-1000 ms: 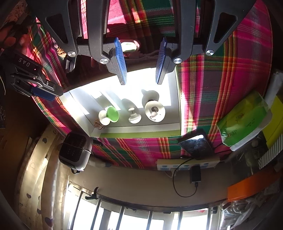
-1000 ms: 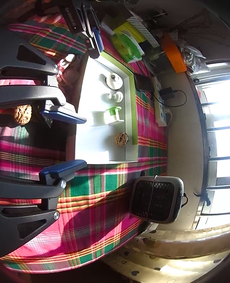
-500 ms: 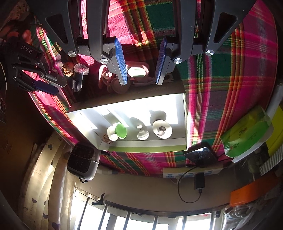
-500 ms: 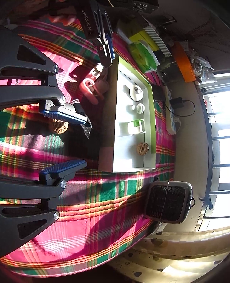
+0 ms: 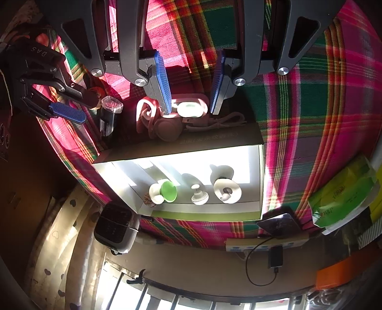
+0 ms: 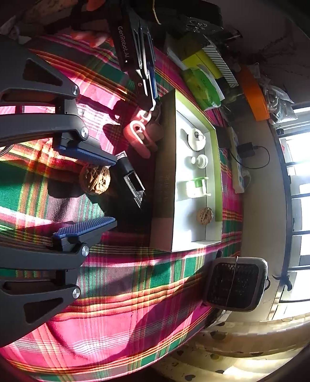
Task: Organize objects
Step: 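Move the left tool toward the white plastic clip while the right tool moves toward a walnut on the cloth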
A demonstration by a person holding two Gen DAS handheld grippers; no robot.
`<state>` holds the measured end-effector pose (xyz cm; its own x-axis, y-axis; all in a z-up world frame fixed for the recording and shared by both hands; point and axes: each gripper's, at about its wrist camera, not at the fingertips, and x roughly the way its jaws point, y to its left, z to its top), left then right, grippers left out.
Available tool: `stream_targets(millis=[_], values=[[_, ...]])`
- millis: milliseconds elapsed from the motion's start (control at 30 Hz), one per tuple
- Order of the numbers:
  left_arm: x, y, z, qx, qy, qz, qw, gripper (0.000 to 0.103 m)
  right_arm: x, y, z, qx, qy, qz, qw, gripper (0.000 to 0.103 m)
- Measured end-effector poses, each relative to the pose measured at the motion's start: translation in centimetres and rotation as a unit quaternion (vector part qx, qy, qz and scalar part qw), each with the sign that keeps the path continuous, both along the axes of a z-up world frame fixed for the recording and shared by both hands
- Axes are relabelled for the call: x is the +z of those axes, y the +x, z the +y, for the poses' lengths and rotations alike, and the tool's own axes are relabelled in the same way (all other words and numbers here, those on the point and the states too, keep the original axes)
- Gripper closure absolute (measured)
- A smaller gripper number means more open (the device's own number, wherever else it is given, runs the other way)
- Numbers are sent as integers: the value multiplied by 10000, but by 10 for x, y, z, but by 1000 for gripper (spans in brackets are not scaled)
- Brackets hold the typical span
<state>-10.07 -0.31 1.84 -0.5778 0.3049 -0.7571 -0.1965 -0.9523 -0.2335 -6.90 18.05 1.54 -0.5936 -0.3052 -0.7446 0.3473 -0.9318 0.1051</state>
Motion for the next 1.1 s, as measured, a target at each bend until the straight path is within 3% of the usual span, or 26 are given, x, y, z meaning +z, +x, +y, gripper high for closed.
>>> stream_targets(millis=[533, 733, 1100], values=[[-3, 22, 20, -450, 33, -71, 9990, 72, -9, 3, -3, -1, 114, -150, 9998, 57], [-4, 25, 22, -439, -427, 114, 9981, 72, -11, 3, -4, 16, 161, -155, 9997, 57], [-6, 13, 25, -644, -445, 125, 9969, 72, -12, 3, -6, 69, 284, -94, 9995, 57]])
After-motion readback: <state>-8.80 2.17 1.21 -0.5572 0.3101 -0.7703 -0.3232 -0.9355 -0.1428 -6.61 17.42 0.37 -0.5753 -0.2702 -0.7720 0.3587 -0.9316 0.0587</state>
